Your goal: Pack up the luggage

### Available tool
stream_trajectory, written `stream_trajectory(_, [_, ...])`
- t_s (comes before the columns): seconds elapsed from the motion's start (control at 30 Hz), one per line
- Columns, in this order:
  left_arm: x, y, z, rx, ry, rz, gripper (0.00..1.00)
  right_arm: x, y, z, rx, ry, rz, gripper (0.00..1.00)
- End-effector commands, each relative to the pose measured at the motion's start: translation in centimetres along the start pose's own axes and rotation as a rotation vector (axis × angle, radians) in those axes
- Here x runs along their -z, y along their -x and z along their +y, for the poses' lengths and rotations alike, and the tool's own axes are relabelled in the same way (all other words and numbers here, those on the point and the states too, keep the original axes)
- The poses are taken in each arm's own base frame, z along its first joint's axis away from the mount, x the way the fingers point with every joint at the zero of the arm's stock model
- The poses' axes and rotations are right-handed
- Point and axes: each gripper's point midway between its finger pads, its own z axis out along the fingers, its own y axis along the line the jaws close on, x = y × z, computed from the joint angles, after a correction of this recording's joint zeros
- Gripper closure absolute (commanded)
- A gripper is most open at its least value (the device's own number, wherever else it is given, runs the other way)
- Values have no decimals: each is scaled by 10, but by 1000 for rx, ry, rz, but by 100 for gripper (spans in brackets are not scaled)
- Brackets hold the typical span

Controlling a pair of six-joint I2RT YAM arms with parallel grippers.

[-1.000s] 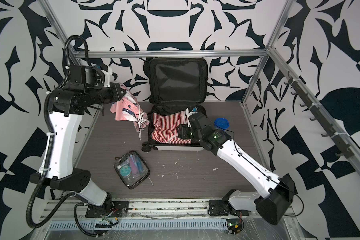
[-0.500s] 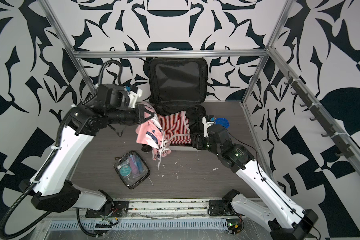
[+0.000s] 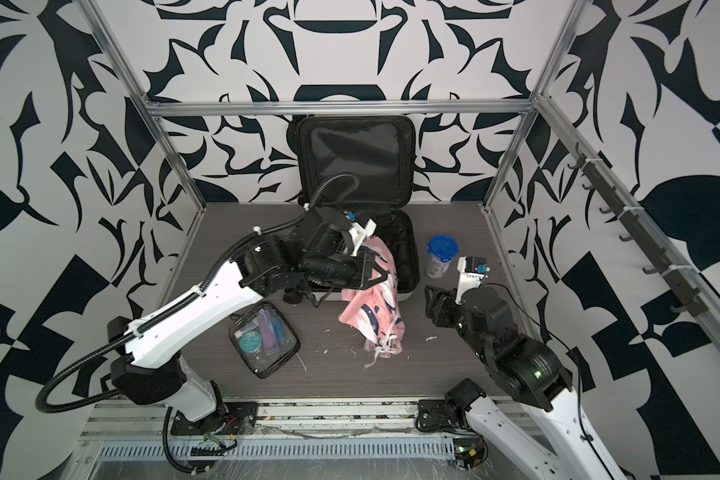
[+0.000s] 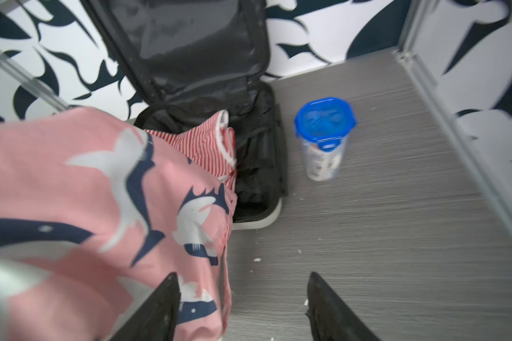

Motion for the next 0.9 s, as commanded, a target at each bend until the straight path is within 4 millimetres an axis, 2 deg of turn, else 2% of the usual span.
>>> stream_trajectory(0.0, [-13,5,-33,19,-103,-18,100,17,12,-20,8,-93,-58,30])
stream_trajectory(0.13, [-41,-6,-46,48,-174,21,100,25,15,-26,10,-109,-77,29])
stream_trajectory(0.2, [-55,-13,-53,70,-214,50,100,23,15,-26,16,-114,-73,29])
stream_trajectory(0.3, [-66,-19,-70,65,-267,80,100,17,12,-25,26,-125,-55,29])
stream_trajectory(0.43, [-64,-14,-94,30,-311,80,100,18,20,-23,22,-126,-75,29])
stream_trajectory(0.6, [-57,-10,-117,5,-362,71,100,35,34,-27,5,-132,-133,29])
stream_trajectory(0.7, [-58,-13,-114,6,-354,70,100,47,38,-32,-11,-135,-162,29])
stream_trajectory(0.77, [-63,-19,-105,21,-341,74,100,54,40,-33,-17,-131,-176,29])
stream_trajectory(0.87, [-75,-30,-72,76,-286,73,100,57,41,-33,-18,-124,-173,29])
